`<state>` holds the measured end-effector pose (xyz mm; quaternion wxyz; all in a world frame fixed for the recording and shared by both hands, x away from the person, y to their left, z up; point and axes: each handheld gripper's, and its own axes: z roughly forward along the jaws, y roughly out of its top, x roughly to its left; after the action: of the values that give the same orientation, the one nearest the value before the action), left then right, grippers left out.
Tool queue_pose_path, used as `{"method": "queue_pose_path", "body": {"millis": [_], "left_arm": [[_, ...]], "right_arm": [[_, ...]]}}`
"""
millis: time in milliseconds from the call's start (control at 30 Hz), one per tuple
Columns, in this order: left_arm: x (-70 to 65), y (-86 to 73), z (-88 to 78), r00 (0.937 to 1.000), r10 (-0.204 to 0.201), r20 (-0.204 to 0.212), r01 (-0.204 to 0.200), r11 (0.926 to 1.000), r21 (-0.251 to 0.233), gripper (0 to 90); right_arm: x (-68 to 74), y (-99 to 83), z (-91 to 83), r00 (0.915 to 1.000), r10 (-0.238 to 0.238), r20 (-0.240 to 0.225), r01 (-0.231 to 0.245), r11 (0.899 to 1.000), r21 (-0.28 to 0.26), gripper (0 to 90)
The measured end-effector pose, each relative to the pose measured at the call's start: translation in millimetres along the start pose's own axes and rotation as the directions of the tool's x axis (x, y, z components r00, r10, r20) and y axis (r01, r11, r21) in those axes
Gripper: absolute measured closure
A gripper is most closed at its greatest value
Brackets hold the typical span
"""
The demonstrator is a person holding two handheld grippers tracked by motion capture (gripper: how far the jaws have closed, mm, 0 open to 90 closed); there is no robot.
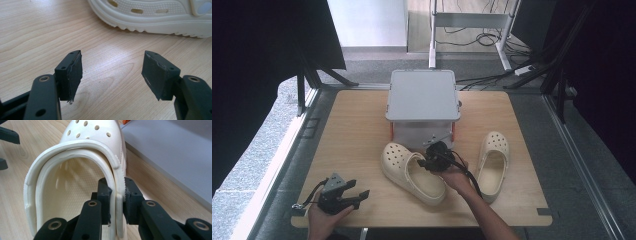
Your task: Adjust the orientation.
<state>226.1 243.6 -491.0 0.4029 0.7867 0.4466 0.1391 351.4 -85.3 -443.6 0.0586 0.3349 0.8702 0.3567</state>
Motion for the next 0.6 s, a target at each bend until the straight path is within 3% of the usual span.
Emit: {"method": "queue_pose_path", "body": {"millis": [267, 600], "left_arm": [[-0.2, 0.2, 0.0, 1.0000, -0.002, 0.003, 0.002, 1.0000, -0.001, 33.4], [-0.3, 0.3, 0.7, 1.0000, -0.002, 0.000, 0.002, 1.0000, 0.003, 33.4]], "right_arm": [[0.0, -20.5, -12.5, 0.9993, 0.034, 0.013, -0.034, 0.999, 0.000, 78.2], [-6.4, -37.4, -13.7, 0.9966, 0.082, 0.005, -0.082, 0.997, 0.005, 78.2]]}}
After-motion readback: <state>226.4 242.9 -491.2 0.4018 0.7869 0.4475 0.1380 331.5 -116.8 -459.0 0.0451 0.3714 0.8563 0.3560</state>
